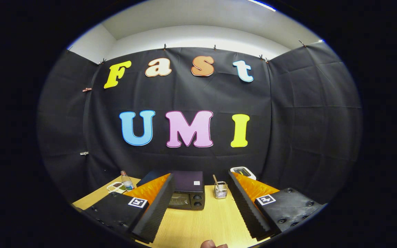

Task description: Open the toaster oven, put the food inside, and close the toaster oven door.

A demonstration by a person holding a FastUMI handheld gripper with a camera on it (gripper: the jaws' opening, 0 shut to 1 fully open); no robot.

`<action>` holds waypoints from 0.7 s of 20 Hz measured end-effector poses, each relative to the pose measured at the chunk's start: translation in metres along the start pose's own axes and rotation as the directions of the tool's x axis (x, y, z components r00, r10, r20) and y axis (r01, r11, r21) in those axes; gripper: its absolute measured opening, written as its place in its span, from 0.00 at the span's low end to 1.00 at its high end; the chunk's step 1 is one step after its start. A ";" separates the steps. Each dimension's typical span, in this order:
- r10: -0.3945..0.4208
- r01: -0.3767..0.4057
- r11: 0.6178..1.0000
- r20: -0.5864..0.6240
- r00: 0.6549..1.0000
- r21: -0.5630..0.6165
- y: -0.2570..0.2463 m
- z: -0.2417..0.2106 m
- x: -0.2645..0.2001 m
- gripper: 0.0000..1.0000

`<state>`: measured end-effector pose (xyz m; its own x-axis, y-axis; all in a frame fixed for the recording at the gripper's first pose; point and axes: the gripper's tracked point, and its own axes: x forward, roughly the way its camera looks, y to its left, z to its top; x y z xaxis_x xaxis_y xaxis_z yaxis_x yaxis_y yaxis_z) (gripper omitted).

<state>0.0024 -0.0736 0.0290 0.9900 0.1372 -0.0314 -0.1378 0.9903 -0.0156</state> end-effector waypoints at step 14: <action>0.004 -0.004 1.000 -0.017 1.000 -0.002 -0.005 -0.001 -0.001 0.99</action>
<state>0.0019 -0.0784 0.0277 0.9888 0.1410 -0.0480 -0.1420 0.9897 -0.0175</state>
